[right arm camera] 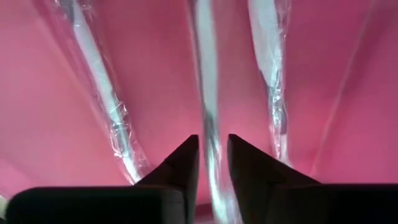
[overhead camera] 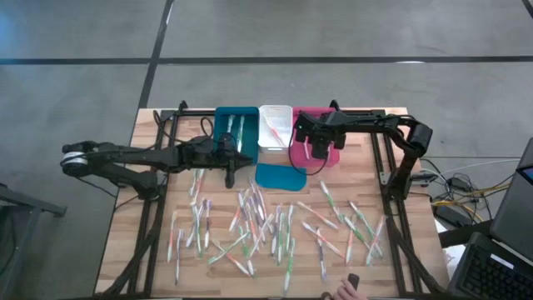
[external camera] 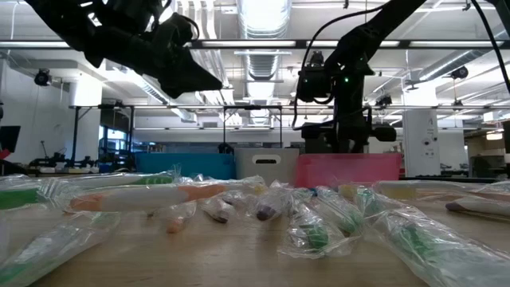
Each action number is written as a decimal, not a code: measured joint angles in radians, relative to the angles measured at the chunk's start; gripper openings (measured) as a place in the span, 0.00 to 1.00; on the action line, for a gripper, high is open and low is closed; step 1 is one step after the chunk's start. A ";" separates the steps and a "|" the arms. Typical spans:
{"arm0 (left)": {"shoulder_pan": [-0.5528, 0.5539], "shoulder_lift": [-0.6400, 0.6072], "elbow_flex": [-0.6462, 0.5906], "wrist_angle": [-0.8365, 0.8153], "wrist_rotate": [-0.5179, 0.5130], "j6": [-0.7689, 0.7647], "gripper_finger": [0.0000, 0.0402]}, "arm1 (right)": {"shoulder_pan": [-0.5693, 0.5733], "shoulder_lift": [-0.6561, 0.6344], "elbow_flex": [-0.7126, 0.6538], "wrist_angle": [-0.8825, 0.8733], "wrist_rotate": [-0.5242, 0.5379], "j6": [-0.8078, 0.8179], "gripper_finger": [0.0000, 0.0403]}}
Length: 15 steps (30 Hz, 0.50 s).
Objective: Pick & Place Toothbrushes
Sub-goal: Put the purple toothbrush into the pink bin, then put the orange toothbrush into the white bin
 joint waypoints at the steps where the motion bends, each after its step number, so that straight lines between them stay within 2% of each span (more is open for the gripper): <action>1: 0.000 0.000 0.000 -0.001 0.000 0.000 0.13 | 0.000 0.000 0.000 0.000 0.002 0.000 0.23; 7: 0.000 0.000 0.000 -0.007 0.000 0.000 0.13 | 0.020 -0.037 0.000 0.001 0.078 0.004 0.33; 10: 0.000 0.000 0.000 -0.007 0.000 0.000 0.13 | 0.053 -0.087 0.000 0.004 0.080 0.076 0.34; 12: 0.000 0.000 0.000 -0.007 0.000 0.000 0.13 | 0.080 -0.124 0.000 0.004 0.043 0.163 0.32; 15: 0.000 0.000 0.000 -0.008 0.000 0.000 0.13 | 0.117 -0.189 0.000 0.023 -0.114 0.425 0.25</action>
